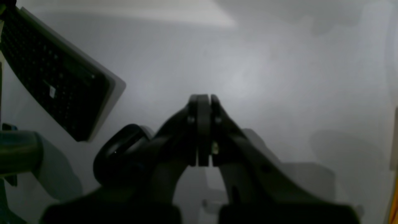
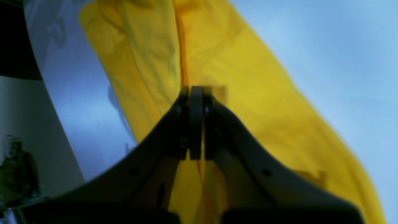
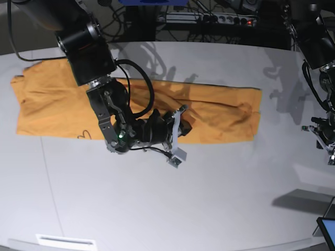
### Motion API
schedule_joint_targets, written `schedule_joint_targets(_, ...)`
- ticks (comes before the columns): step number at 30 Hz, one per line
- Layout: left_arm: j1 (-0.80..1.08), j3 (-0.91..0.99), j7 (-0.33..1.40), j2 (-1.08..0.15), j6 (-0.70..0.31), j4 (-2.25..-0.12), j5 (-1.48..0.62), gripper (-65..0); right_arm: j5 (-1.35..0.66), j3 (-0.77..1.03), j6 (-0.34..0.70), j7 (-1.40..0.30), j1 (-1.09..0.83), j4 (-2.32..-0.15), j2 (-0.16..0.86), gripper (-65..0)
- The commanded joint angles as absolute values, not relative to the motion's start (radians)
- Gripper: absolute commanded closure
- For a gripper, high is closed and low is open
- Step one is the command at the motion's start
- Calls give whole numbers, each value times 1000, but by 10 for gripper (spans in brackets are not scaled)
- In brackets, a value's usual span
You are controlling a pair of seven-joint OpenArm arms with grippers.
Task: Fold the T-shirt properly
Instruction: 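Open the right gripper and bring it back to the strip's end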
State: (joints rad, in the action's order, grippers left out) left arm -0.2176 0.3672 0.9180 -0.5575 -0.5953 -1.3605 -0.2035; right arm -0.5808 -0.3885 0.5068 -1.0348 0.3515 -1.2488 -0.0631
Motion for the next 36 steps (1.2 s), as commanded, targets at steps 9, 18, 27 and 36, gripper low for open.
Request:
schedule_joint_targets(9,-193,372,820,-593,-587,-1372,-54,0,-601,-387,581,-944,383,-1168,-73,-3)
schedule_joint_targets(18,-153,375,816,-595,-587,-1371,-45,0,-601,-387,584,-937,364,-1141,-87,-3)
schedule_joint_targets(27,-151,378,816,-595,-587,-1372,-45,0,-602,-386,584,-943,308,-1150,-94,-3)
schedule_joint_targets(36,-153,375,816,-595,-587,-1376,-45,0,-687,-387,584,-978,232,-1268,-87,-3)
